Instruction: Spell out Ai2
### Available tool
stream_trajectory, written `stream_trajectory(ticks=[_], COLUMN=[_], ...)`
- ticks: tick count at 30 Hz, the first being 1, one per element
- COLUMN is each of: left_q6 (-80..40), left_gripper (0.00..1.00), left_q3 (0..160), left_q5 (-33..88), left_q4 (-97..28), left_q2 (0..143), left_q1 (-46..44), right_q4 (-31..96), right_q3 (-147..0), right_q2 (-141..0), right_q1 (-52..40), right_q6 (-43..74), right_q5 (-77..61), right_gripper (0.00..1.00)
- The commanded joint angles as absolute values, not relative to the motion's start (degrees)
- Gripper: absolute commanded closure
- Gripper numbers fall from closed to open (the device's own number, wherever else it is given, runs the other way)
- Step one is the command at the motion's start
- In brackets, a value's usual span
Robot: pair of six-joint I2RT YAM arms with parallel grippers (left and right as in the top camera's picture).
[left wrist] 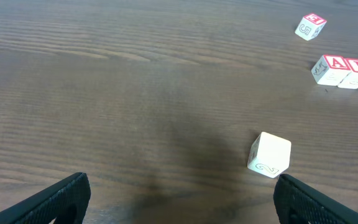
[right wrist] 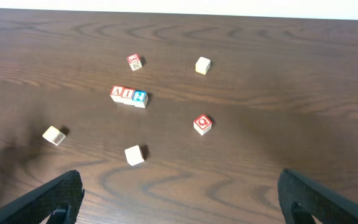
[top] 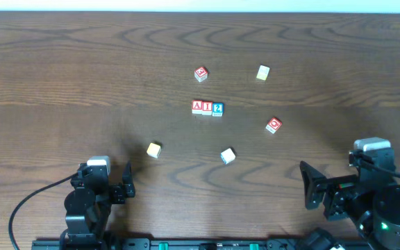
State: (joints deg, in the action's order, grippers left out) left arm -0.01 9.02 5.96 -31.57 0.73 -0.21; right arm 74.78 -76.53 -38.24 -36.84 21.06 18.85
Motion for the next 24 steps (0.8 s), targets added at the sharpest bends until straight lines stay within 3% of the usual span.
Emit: stream_trajectory(ticks=[1, 19, 24], left_q6=[-0.14, -0.14, -0.14], left_gripper=[0.05, 0.05, 0.05], left_q3=[8.45, 8.45, 8.45], left_q5=[5.56, 5.56, 5.56], left_q4=[-31.42, -31.42, -31.42], left_q2=[0.25, 0.25, 0.25], left_q1=[-0.01, -0.01, -0.01], right_q4=[74.83, 74.96, 73.10], right_q3=[-76.42, -76.42, -73.23], right_q2=[-38.24, -38.24, -35.42], right_q1=[-37.54, -37.54, -34.76], right_q6=[21.82, 21.80, 9.91], right_q5=[19.07, 19.07, 21.21], right_gripper=[0.01, 0.01, 0.01])
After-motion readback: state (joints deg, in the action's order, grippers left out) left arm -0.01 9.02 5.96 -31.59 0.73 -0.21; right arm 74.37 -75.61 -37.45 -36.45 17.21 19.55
